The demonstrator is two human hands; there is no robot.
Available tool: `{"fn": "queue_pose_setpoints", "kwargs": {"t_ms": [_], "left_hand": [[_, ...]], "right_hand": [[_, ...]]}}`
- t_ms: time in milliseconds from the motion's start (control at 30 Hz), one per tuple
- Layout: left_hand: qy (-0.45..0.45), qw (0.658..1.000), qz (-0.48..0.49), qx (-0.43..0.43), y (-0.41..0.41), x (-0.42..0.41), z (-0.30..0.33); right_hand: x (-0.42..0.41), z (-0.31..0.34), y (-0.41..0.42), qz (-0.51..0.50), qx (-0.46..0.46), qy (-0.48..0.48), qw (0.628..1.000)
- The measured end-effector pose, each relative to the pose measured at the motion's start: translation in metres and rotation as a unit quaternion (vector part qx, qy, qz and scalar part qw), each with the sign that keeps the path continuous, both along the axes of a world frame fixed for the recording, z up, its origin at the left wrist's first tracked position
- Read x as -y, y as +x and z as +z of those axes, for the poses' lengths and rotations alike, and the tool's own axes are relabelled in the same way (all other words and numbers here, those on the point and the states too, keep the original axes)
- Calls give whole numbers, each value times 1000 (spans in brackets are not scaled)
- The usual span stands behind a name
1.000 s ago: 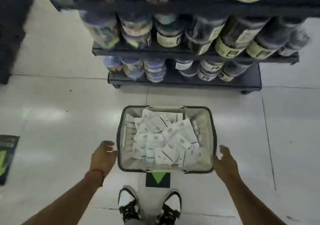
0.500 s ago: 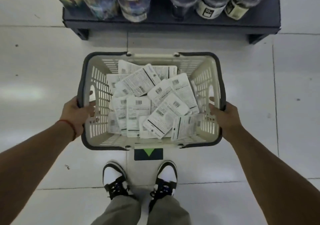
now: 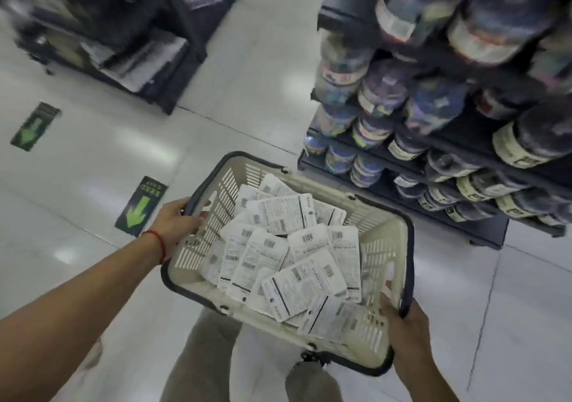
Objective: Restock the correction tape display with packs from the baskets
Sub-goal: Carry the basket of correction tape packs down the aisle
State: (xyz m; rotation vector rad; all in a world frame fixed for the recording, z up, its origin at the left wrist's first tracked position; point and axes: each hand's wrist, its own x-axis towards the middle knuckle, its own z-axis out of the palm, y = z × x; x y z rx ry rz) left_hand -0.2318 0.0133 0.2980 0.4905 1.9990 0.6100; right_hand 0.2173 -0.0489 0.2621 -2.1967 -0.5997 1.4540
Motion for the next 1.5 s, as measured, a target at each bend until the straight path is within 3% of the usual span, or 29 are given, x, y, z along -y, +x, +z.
{"fn": "queue_pose_setpoints", "kwargs": {"t_ms": [233,600,1000,1500], "left_hand": [[43,998,41,23,-170,-80,92],[83,995,41,25,-373,-341,155],[129,988,84,16,-407,-687,193],[73,994,17,85,-430,-1205,128]], "right_hand": [[-117,102,-167,22,-4,58,998],[-380,158,-376,14,-7,137,990],[-775,158,-420,9,-10,107,994],[-1216,199,-440,-49,95,148,983]]}}
